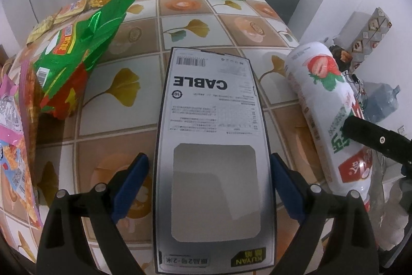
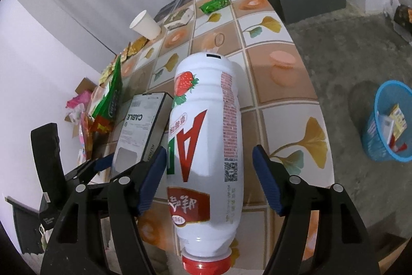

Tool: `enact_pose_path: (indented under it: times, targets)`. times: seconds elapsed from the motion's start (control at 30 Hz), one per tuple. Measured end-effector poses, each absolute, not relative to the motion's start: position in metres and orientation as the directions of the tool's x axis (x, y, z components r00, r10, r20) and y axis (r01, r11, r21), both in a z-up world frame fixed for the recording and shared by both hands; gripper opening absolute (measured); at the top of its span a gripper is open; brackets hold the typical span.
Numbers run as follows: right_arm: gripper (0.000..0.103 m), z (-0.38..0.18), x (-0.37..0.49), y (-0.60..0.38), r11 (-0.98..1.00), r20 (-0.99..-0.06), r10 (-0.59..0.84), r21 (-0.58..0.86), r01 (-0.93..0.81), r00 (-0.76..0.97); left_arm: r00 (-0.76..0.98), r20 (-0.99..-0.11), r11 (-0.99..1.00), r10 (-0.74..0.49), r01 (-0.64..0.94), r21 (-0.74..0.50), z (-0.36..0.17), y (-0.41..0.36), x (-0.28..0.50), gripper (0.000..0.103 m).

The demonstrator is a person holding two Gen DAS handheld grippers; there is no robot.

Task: Collect trash
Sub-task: 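Grasp the white CABLE box with the left tool while the right tool holds the AD bottle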

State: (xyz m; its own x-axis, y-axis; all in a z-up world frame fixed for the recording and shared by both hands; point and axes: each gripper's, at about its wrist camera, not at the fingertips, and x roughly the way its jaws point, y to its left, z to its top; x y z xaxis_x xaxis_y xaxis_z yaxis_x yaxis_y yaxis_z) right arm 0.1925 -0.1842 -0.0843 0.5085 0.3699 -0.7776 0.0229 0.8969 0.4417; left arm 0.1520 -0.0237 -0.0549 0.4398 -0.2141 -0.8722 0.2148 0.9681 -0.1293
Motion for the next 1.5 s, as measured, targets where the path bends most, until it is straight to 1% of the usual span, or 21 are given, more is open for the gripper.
enact_pose_path:
  times: [0.17,0.3,0.57,0.93,1.1,1.27,1.5]
  targets:
    - [0.066,-0.089,0.195,-0.182,0.89,-0.78,0.385,0.455,0.024,0.494,0.446,-0.87,0.969,-0.208,0.216,-0.121,-0.055,-0.025,0.154,0.091]
    - [0.066,-0.09,0.197,-0.182,0.887,-0.779,0.39,0.461,0.028,0.491,0.457,-0.867,0.97,-0.199,0.217,-0.109,-0.054,-0.027,0.154,0.085]
    - [0.066,-0.092,0.199,-0.181,0.886,-0.781,0.39,0.463,0.032,0.488,0.476,-0.86,0.972,-0.185,0.218,-0.088,-0.054,-0.029,0.151,0.084]
    - [0.065,-0.092,0.199,-0.17,0.916,-0.808,0.347,0.4,0.012,0.476,0.516,-0.84,0.973,-0.168,0.222,-0.059,-0.049,-0.031,0.143,0.083]
    - [0.06,-0.094,0.199,-0.168,0.919,-0.813,0.341,0.395,0.016,0.472,0.539,-0.828,0.974,-0.155,0.222,-0.038,-0.045,-0.031,0.141,0.083]
    - [0.057,-0.095,0.2,-0.167,0.917,-0.812,0.344,0.398,0.016,0.472,0.553,-0.82,0.975,-0.148,0.223,-0.026,-0.043,-0.033,0.139,0.083]
    - [0.057,-0.095,0.199,-0.169,0.917,-0.811,0.346,0.399,0.015,0.473,0.564,-0.813,0.974,-0.147,0.227,-0.019,-0.04,-0.035,0.137,0.083]
